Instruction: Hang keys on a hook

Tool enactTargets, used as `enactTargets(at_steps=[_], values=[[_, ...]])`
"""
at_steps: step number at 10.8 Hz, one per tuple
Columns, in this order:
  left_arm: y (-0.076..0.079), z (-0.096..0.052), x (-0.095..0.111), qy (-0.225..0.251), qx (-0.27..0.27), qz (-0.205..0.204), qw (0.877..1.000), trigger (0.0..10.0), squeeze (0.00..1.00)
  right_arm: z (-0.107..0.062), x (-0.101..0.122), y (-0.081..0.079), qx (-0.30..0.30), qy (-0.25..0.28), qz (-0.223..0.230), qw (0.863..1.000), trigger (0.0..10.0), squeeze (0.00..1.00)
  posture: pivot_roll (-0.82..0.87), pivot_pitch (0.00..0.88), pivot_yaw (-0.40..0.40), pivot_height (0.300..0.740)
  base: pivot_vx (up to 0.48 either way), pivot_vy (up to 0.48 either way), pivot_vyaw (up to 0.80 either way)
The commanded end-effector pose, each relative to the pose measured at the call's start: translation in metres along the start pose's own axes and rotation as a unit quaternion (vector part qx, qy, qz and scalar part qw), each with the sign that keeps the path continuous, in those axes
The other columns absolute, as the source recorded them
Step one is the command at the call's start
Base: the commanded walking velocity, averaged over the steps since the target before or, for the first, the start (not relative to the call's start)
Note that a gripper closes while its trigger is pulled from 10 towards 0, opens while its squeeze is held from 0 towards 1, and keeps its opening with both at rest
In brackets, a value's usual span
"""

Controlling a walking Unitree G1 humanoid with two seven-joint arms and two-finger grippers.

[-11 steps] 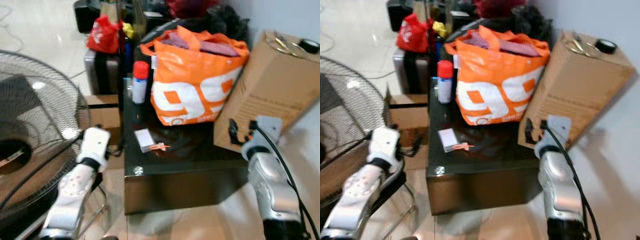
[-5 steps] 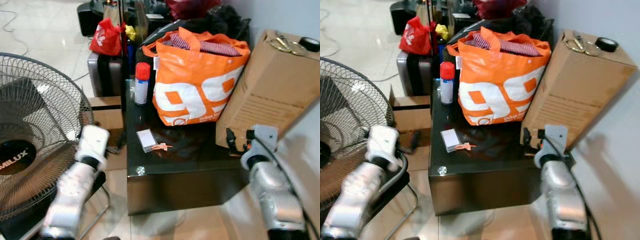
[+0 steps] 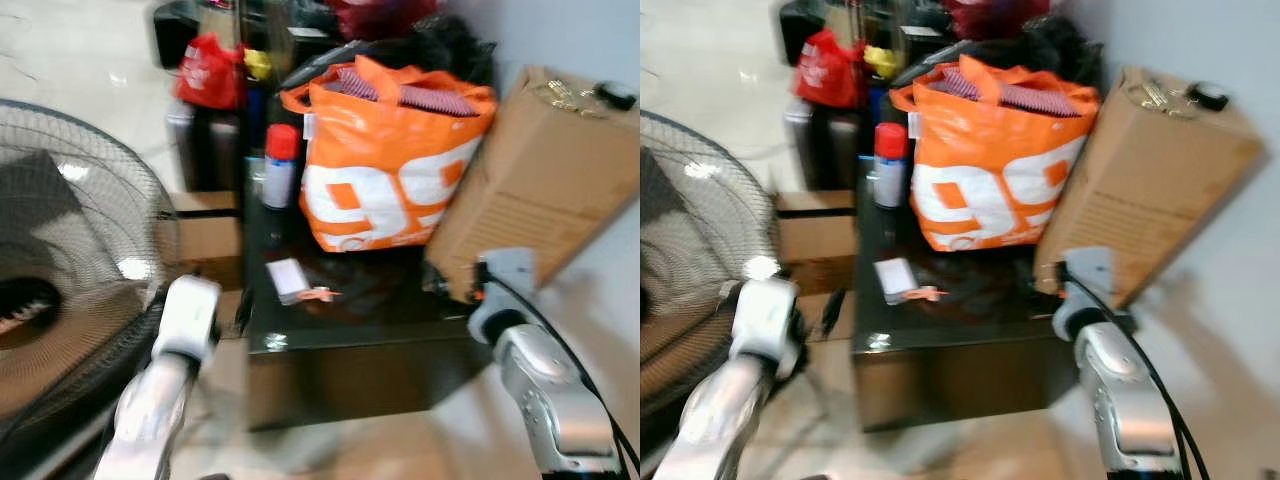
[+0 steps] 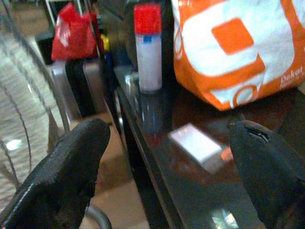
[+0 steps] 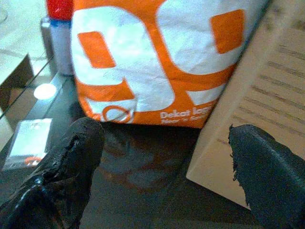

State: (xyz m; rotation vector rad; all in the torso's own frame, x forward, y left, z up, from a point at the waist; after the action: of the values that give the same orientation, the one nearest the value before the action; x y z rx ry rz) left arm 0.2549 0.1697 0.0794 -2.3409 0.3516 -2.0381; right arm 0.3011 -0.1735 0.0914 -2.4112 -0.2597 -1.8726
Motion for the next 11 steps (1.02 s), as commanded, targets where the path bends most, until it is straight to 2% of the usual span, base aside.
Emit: enactTargets(at_steps=[1, 2, 3, 5, 7, 9, 11], values=[[0.0, 0.0, 0.003, 0.003, 0.003, 0.004, 1.0, 10.0, 0.37, 0.003, -0.001, -0.001, 0.008, -0.008, 0.005, 1.0, 10.0, 0.0, 0.04, 0.0, -0.214, 0.74, 0.0, 0.0, 0.0], [-0.005, -0.011, 0.004, 0.006, 0.025, 0.021, 0.999, 10.0, 0.38, 0.011, -0.014, -0.017, 0.042, -0.038, 0.012, 0.998, 10.0, 0.0, 0.11, 0.0, -0.25, 0.74, 0.0, 0.0, 0.0], [-0.007, -0.021, 0.007, 0.004, 0.033, 0.017, 0.999, 10.0, 0.38, 0.014, -0.016, -0.032, 0.07, -0.043, 0.003, 0.997, 10.0, 0.0, 0.12, 0.0, -0.244, 0.74, 0.0, 0.0, 0.0], [-0.002, -0.026, 0.006, -0.002, 0.015, 0.019, 1.0, 10.0, 0.38, 0.009, -0.013, -0.029, 0.059, -0.034, -0.001, 0.998, 10.0, 0.0, 0.1, 0.0, -0.205, 0.74, 0.0, 0.0, 0.0], [0.006, -0.016, 0.01, 0.003, -0.008, 0.019, 1.0, 10.0, 0.38, 0.001, -0.016, -0.023, 0.05, -0.029, -0.007, 0.998, 10.0, 0.0, 0.08, 0.0, -0.152, 0.74, 0.0, 0.0, 0.0], [0.009, 0.001, 0.014, 0.011, -0.03, 0.021, 0.999, 10.0, 0.38, -0.003, -0.016, -0.021, 0.034, -0.025, -0.004, 0.999, 10.0, 0.0, 0.03, 0.0, -0.102, 0.74, 0.0, 0.0, 0.0], [0.014, 0.016, 0.021, 0.022, -0.053, 0.024, 0.998, 10.0, 0.38, -0.01, -0.018, -0.018, 0.023, -0.024, 0.013, 0.999, 10.0, 0.0, 0.0, 0.0, -0.035, 0.74, 0.0, 0.0, 0.0]])
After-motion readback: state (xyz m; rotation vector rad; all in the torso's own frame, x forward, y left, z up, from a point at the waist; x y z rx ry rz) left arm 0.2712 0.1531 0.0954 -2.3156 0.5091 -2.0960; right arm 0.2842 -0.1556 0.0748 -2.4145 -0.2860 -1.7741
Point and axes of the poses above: a point about 5 cm out from each wrist's last joint towards the gripper, its own z axis pointing out of the wrist towards the gripper, its own x axis along the axis of the wrist's last joint, y = z × x, the point moved 4 cm from there along z, pointing out of the wrist towards the gripper, and after that the axes turned 3 degrees about -z, right-handed, at the moved point
